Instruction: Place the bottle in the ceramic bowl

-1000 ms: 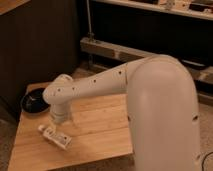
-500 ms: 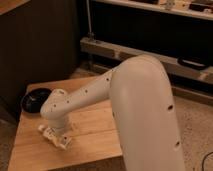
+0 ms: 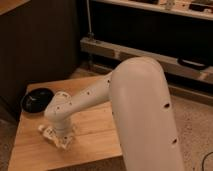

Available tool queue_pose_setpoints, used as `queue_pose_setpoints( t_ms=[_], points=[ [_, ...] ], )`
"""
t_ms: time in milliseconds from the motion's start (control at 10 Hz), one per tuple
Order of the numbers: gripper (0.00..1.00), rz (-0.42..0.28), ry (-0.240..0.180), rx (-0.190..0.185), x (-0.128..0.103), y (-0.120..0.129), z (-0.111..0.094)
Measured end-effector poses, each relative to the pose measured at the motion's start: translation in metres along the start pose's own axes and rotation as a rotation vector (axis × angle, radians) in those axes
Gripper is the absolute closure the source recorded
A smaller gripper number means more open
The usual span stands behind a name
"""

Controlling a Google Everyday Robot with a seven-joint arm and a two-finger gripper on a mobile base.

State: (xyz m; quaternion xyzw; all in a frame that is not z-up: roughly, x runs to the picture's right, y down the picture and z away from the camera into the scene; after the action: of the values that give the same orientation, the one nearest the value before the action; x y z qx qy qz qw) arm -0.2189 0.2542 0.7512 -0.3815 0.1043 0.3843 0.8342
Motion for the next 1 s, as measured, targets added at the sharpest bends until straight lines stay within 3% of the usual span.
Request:
queue_pose_setpoints(
  t_ms=[700,800,1000],
  points=[
    [0.37,0.010,0.031,0.001,-0.003,-0.001,0.016],
    [0.42,0.007,0.037,-0.001,-0.003,-0.001,0.017],
    [0.65,0.007,0.058,-0.016,-0.004,-0.002,0.021]
  ],
)
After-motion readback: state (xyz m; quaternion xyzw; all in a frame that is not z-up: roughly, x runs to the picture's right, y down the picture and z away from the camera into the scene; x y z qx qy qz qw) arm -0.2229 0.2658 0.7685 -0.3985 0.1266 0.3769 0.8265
